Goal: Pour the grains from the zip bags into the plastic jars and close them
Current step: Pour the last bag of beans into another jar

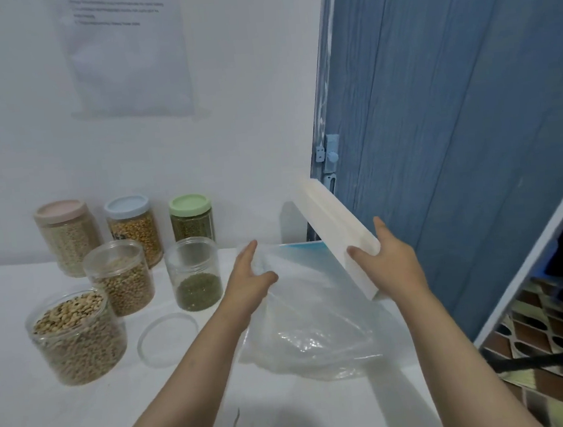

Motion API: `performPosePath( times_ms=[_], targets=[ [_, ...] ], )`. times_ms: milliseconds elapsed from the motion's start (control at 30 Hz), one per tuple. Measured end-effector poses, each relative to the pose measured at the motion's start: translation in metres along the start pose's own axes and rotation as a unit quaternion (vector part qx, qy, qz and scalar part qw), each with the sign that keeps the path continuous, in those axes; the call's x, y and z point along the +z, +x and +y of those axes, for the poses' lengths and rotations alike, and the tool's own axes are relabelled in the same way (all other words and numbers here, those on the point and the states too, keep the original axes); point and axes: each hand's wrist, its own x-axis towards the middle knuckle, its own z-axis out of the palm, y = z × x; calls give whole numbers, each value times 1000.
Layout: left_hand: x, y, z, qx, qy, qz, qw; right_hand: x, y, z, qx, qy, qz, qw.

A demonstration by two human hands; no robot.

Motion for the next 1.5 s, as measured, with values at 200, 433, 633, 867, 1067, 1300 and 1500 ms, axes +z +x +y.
performPosePath(
  times_ms=[200, 433, 633, 867, 1067, 1300, 1500],
  targets=[
    [39, 13, 16, 80, -52, -53, 994, -9, -8, -9, -25, 39, 14, 999],
    [52, 32, -42, -43, 239, -91, 966, 22, -17, 22, 59, -74, -68, 993],
    [66, 11, -63, -42, 241, 55, 968, 45, -31, 31, 59, -142, -92, 984],
    [64, 6, -59, -36, 129, 176, 975, 30, -25, 13, -6, -137, -49, 989],
    [54, 12, -62, -121, 164, 167, 965, 34, -26, -3, -33, -123, -73, 989],
    [43, 7, -53, -153, 274, 6, 949, 74, -42, 16, 25, -198, -132, 971],
    [53, -30, -35, 5, 472, -103, 876, 92, -41, 32, 24, -222, -82, 971]
  ],
)
